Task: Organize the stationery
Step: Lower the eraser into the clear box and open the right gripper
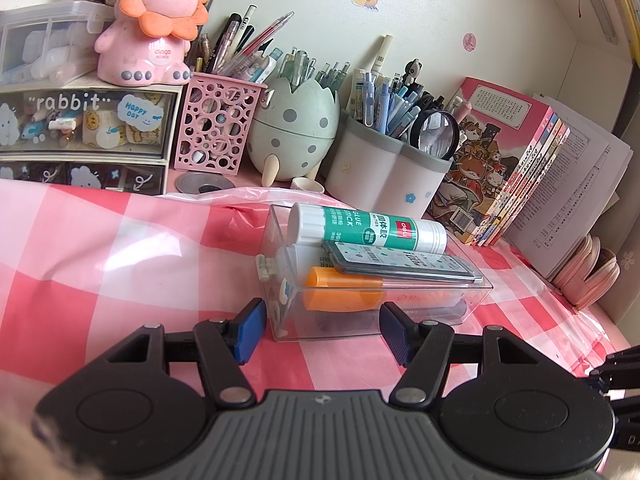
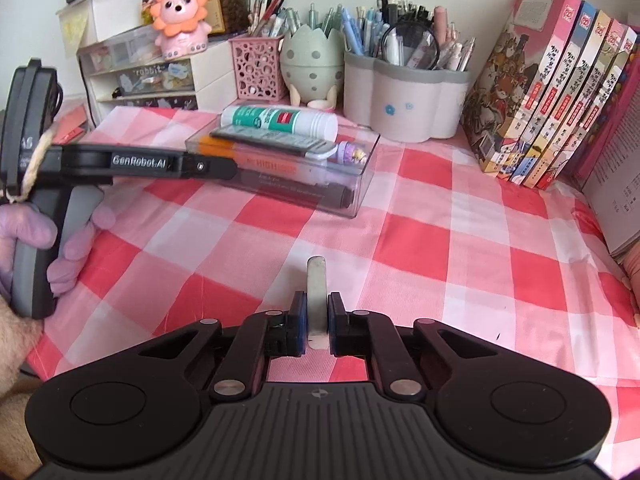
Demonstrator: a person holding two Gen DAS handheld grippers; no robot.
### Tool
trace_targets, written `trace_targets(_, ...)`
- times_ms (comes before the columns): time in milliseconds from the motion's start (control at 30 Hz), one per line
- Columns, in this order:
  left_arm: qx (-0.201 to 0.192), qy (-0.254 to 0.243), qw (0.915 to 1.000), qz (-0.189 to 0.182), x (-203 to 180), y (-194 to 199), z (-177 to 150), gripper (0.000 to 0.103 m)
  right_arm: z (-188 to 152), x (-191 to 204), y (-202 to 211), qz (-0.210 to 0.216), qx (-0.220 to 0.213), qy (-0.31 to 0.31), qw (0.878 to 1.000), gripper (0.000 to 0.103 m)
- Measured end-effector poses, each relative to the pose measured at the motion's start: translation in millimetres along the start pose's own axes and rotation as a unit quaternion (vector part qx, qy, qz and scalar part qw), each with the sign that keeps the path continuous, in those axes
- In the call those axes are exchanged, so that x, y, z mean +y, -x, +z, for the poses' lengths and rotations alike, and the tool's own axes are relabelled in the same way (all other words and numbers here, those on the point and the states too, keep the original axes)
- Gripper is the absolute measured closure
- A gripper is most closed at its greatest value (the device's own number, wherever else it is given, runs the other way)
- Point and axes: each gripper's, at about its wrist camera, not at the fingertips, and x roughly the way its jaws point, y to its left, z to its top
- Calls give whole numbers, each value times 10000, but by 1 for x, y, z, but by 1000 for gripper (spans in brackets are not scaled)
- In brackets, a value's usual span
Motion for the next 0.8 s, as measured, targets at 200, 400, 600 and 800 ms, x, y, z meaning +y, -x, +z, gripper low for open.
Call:
trace_targets(200, 0, -1, 10000, 0, 0, 0, 0, 67, 32, -16, 0, -46, -396, -538, 9978, 97)
trace_targets(400, 0, 0, 10000, 0, 0, 0, 0, 67, 68, -29, -20, -21, -640, -1155, 9912, 96)
trace_targets(600, 0, 1, 10000, 0, 0, 0, 0, 67, 78, -39, -46, 158, -607, -1662, 9841, 96)
trace_targets(800, 0, 1, 10000, 0, -1, 0, 0, 67, 78, -41, -58, 174, -716, -1767, 9815, 96)
